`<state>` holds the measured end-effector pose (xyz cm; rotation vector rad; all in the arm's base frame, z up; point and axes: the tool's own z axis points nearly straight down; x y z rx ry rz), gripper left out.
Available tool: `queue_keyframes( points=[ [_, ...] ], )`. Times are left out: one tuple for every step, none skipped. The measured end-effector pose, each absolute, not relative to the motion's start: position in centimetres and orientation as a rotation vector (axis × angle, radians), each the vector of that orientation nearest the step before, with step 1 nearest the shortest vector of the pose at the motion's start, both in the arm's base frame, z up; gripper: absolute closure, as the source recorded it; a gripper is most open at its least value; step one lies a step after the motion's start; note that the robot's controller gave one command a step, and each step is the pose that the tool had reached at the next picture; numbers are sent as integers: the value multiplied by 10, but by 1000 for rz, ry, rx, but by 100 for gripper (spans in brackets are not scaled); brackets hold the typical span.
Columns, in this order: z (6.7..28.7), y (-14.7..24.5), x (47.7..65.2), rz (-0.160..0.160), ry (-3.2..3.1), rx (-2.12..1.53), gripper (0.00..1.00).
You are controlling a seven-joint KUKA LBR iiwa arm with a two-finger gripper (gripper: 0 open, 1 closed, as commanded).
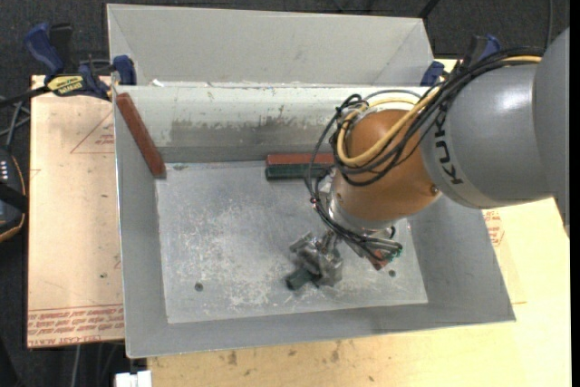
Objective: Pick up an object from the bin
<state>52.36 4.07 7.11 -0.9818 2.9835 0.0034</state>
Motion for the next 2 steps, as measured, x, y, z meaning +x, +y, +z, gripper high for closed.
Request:
queue_keyframes(
  points=[
    [71,41,524,4,2983,-982,100],
    [226,28,509,0,2966,-1021,100]
  ],
)
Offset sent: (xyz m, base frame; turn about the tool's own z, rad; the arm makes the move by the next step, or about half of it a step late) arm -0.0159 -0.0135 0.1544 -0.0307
